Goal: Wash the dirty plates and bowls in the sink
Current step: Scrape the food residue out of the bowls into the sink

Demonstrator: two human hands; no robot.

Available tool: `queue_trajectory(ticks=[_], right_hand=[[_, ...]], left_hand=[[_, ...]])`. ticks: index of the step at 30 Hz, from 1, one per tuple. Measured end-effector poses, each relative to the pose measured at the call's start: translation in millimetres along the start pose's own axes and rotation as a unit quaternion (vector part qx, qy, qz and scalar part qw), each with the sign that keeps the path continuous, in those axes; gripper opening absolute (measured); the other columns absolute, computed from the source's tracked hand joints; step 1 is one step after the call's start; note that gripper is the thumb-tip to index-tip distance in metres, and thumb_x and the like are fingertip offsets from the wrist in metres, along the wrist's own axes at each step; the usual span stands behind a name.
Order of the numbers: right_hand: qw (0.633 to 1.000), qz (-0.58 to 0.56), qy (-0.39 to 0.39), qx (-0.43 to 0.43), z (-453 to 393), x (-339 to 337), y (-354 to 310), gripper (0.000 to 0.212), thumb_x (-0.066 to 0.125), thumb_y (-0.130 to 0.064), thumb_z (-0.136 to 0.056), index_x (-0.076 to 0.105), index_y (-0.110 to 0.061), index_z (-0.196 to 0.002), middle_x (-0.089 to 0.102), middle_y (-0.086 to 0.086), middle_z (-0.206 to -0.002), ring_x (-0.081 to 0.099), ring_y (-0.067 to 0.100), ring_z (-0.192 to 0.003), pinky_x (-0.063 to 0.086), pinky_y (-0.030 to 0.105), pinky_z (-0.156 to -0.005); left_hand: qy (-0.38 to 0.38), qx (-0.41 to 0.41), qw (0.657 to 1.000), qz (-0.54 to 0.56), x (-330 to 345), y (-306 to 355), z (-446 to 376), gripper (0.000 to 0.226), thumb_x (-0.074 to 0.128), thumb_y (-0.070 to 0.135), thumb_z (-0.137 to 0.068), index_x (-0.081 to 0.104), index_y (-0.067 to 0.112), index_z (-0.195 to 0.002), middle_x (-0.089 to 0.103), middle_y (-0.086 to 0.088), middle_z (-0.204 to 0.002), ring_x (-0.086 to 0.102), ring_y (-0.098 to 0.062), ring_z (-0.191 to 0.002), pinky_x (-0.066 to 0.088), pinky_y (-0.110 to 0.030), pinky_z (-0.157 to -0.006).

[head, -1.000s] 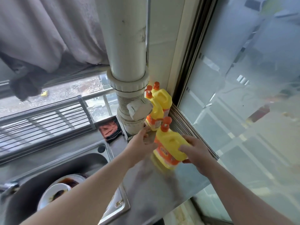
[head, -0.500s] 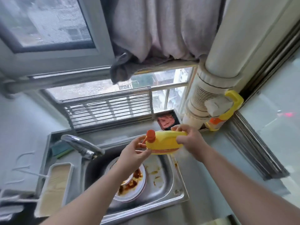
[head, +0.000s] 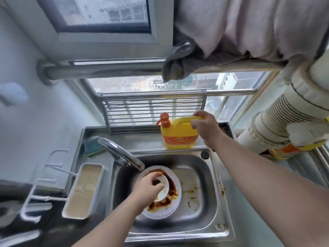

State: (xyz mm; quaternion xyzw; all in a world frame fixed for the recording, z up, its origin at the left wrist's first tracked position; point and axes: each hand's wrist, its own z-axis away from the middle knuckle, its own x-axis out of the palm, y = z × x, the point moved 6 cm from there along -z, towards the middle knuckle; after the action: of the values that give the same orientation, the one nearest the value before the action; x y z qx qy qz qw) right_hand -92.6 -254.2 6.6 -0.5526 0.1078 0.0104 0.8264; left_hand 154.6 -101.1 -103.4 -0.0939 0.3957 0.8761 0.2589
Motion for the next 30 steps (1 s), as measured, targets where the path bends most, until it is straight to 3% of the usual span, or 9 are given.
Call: queue_trajectory(ticks=[5, 10, 14, 18, 20, 22, 24, 27, 30], right_hand=[[0.998, -0.048, -0.006, 0.038, -32.3, 11.3, 6.4, 0.045, 0.053, -0.008, -0.054, 0.065, -0.027, -0.094, 0.051, 0.006, -0.088, 0.049, 0.023, -0.080, 0.041, 0.036, -0.068], [0.996, -0.056, -0.055, 0.032, -52.1, 12.5, 8.2, 0.049, 0.052, 0.004, -0.068, 0.069, -0.028, -0.102, 0.054, 0.008, -0.104, 0.054, 0.028, -0.093, 0.049, 0.038, -0.070], [0.995, -0.092, -0.043, 0.016, -48.1, -1.7, 30.9, 0.077, 0.056, -0.004, -0.065, 0.057, -0.042, -0.132, 0.059, 0.002, -0.134, 0.062, 0.024, -0.113, 0.055, 0.040, -0.087], [0.991, -0.039, 0.067, 0.113, -2.9, 0.0, 120.2, 0.059, 0.051, -0.018, -0.070, 0.057, -0.028, -0.127, 0.064, 0.002, -0.093, 0.057, 0.020, -0.078, 0.047, 0.037, -0.067], [0.977, 0.077, -0.027, 0.195, 29.8, 31.5, 174.2, 0.057, 0.056, -0.022, -0.072, 0.059, -0.023, -0.129, 0.069, 0.007, -0.100, 0.064, 0.024, -0.080, 0.057, 0.043, -0.070], [0.939, 0.153, -0.178, 0.250, 65.1, 69.0, 209.3, 0.056, 0.059, -0.016, -0.083, 0.051, -0.026, -0.138, 0.068, 0.008, -0.112, 0.067, 0.023, -0.088, 0.057, 0.037, -0.067], [0.911, 0.196, -0.264, 0.250, 91.6, 97.6, 223.0, 0.056, 0.059, -0.018, -0.096, 0.043, -0.031, -0.148, 0.067, 0.004, -0.117, 0.065, 0.021, -0.097, 0.055, 0.030, -0.071], [0.904, 0.279, -0.258, 0.196, 104.3, 114.2, 226.2, 0.029, 0.055, -0.033, -0.106, 0.046, -0.031, -0.134, 0.065, -0.002, -0.117, 0.067, 0.017, -0.099, 0.061, 0.037, -0.088], [0.897, 0.334, -0.243, 0.160, 105.2, 115.4, 220.0, 0.033, 0.048, -0.033, -0.110, 0.039, -0.027, -0.141, 0.064, 0.002, -0.118, 0.063, 0.015, -0.090, 0.055, 0.029, -0.074]], left_hand=[[0.133, -0.118, 0.983, -0.041, -8.7, -59.0, -12.3, 0.032, 0.057, 0.025, -0.094, 0.061, 0.030, -0.125, 0.066, 0.001, -0.111, 0.064, -0.019, -0.094, 0.052, -0.034, -0.073], [0.150, -0.168, 0.974, -0.025, 5.3, -78.5, -25.6, 0.017, 0.054, 0.030, -0.102, 0.056, 0.028, -0.118, 0.064, 0.000, -0.103, 0.060, -0.016, -0.088, 0.048, -0.033, -0.072], [0.185, -0.181, 0.966, -0.023, 7.6, -81.4, -34.1, 0.005, 0.059, 0.026, -0.100, 0.058, 0.028, -0.104, 0.067, -0.004, -0.102, 0.061, -0.020, -0.088, 0.056, -0.037, -0.078], [0.191, -0.163, 0.966, -0.066, 7.0, -73.6, -40.1, 0.014, 0.055, 0.023, -0.101, 0.056, 0.032, -0.112, 0.065, -0.001, -0.104, 0.063, -0.026, -0.095, 0.060, -0.042, -0.085], [0.192, -0.147, 0.966, -0.090, 7.1, -68.4, -41.7, 0.019, 0.053, 0.021, -0.102, 0.056, 0.035, -0.115, 0.064, 0.001, -0.103, 0.063, -0.025, -0.095, 0.060, -0.043, -0.085], [0.192, -0.148, 0.964, -0.109, 6.1, -67.1, -40.5, 0.022, 0.053, 0.019, -0.102, 0.056, 0.035, -0.117, 0.063, 0.001, -0.102, 0.063, -0.024, -0.093, 0.060, -0.042, -0.081], [0.195, -0.158, 0.961, -0.113, 5.3, -70.0, -36.6, 0.023, 0.054, 0.019, -0.101, 0.057, 0.034, -0.118, 0.063, -0.001, -0.101, 0.062, -0.025, -0.091, 0.061, -0.042, -0.079], [0.200, -0.168, 0.961, -0.089, 7.1, -74.6, -27.9, 0.025, 0.056, 0.019, -0.098, 0.057, 0.037, -0.116, 0.060, 0.002, -0.098, 0.062, -0.024, -0.088, 0.065, -0.044, -0.076], [0.187, -0.154, 0.970, -0.034, 13.9, -76.0, -21.2, 0.031, 0.057, 0.026, -0.099, 0.052, 0.046, -0.122, 0.063, 0.001, -0.107, 0.065, -0.026, -0.091, 0.066, -0.045, -0.072]])
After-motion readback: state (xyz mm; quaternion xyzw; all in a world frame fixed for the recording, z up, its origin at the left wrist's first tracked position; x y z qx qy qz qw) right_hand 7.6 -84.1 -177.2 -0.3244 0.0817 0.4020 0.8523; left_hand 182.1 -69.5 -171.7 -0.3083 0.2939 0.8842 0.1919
